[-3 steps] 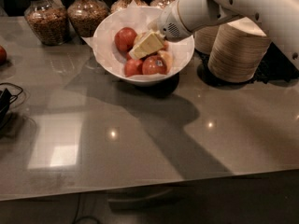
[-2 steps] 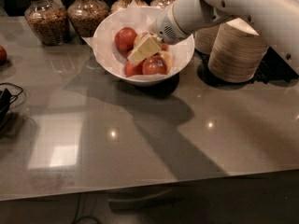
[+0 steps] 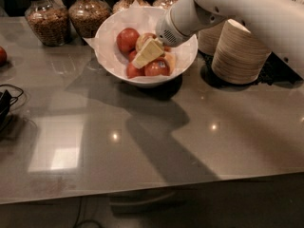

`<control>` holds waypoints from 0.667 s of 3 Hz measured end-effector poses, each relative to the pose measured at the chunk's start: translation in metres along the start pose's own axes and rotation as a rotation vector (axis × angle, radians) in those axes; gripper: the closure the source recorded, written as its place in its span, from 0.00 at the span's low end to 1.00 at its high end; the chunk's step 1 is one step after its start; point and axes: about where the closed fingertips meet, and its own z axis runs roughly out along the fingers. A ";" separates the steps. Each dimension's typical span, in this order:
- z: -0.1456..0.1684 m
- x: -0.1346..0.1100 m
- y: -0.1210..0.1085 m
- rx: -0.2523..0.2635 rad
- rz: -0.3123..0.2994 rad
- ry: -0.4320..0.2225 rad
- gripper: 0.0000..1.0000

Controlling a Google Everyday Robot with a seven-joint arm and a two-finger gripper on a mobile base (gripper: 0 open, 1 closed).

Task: Pick apple from white bowl

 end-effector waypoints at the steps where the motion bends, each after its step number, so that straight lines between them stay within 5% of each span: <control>1: 0.003 0.005 -0.007 0.043 -0.005 0.028 0.20; 2: 0.003 0.005 -0.007 0.044 -0.005 0.029 0.39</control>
Offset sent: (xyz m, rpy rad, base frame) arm 0.0055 -0.0043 -0.0034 -0.0283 -0.0176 -0.0279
